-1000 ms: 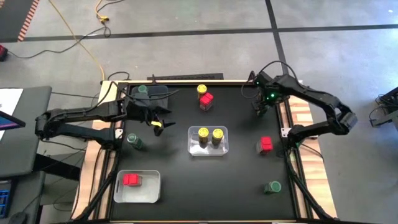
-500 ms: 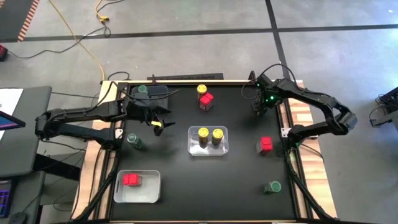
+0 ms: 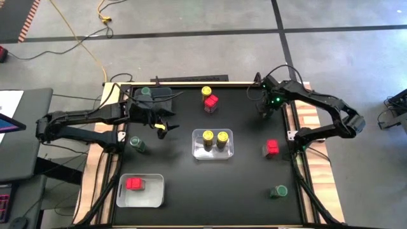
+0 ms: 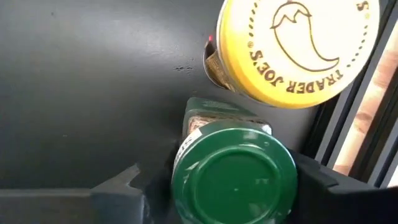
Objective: Sort spices by type
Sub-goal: Put the green seasoning bottle into the black bin
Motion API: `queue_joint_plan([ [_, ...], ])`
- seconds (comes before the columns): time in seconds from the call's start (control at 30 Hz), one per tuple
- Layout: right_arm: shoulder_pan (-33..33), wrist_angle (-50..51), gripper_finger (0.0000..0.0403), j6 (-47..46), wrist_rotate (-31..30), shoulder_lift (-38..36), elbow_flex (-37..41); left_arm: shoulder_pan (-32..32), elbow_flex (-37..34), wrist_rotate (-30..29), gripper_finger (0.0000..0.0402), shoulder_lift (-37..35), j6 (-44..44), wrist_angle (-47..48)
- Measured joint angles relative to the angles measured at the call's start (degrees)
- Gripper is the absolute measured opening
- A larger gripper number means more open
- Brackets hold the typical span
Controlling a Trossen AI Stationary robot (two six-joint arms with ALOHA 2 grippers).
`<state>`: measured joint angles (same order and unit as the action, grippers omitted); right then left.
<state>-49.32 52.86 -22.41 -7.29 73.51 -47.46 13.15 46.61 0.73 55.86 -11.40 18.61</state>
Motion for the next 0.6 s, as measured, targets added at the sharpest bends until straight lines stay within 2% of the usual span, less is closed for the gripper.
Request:
queue_joint_plan([
  [0.1,0.00,0.20,0.0224,-0.07,0.09,-0.03,-0.04,0.00,0.00,-0.02,0.0301,0.00,0.00,0.00],
  [0.3,0.06,1.97,0.0224,-0.15,1.21,-0.38,-0.09,0.00,0.00,-0.02,0.0301,0.00,-0.49,0.00],
  [0.6,4.58,11.94,0.0224,0.41,1.57,-6.23,-3.66,0.02,0.00,-0.58,0.0301,0.00,-2.20,-0.07],
])
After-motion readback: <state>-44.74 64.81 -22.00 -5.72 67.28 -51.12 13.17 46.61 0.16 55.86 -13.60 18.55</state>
